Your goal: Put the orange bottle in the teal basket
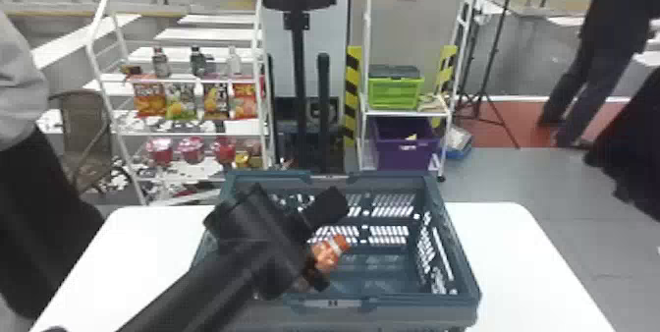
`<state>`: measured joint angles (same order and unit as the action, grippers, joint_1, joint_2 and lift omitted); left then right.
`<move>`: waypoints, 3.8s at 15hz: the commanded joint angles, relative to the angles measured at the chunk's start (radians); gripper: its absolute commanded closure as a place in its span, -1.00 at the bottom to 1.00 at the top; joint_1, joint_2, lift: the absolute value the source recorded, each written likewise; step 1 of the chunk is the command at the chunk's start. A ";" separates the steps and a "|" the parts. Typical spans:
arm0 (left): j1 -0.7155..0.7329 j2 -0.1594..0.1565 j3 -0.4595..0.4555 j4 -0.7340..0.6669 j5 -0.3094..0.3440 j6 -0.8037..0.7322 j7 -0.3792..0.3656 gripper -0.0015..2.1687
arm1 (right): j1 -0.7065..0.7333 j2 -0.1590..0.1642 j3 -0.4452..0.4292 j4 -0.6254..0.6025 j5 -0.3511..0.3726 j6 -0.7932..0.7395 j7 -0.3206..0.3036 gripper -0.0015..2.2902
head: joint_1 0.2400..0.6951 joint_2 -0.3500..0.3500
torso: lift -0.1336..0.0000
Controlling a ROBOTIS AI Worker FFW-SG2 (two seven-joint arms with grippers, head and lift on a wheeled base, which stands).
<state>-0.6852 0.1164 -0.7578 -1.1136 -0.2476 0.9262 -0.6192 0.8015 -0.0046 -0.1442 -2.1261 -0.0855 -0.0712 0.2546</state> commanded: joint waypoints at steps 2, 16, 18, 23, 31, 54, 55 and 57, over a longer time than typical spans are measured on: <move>0.001 -0.003 -0.002 0.000 -0.004 0.003 0.009 -0.55 | 0.001 0.000 0.000 -0.002 0.000 0.000 0.000 -0.89 | 0.14 0.00 | 1.00; 0.047 0.019 0.044 -0.198 0.018 0.113 0.036 -0.87 | -0.002 0.002 0.000 0.006 0.000 0.000 0.000 -0.89 | 0.14 0.00 | 1.00; 0.069 0.032 0.075 -0.262 0.047 0.141 0.041 -0.86 | -0.002 0.000 0.000 0.005 0.000 0.000 0.000 -0.89 | 0.14 0.00 | 1.00; 0.113 0.062 0.153 -0.394 0.094 0.190 0.116 -0.86 | -0.002 0.002 0.000 0.001 0.001 0.000 -0.001 -0.89 | 0.14 0.00 | 1.00; 0.348 0.163 0.439 -0.818 0.292 0.260 0.286 -0.85 | 0.001 0.003 0.006 -0.005 0.009 0.006 -0.003 -0.89 | 0.14 0.00 | 1.00; 1.389 0.026 0.790 -0.913 0.392 -1.169 0.633 -0.85 | -0.011 -0.049 0.031 -0.045 0.007 0.043 -0.005 -0.89 | 0.14 0.00 | 1.00; 1.392 0.025 0.790 -0.911 0.392 -1.169 0.633 -0.85 | -0.013 -0.051 0.031 -0.045 0.007 0.046 -0.006 -0.89 | 0.14 0.00 | 1.00; 1.394 0.023 0.790 -0.911 0.392 -1.172 0.634 -0.85 | -0.015 -0.057 0.037 -0.046 0.006 0.049 -0.006 -0.89 | 0.14 0.00 | 1.00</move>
<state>0.7071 0.1411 0.0322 -2.0256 0.1442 -0.2432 0.0145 0.7887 -0.0568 -0.1113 -2.1707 -0.0788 -0.0238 0.2485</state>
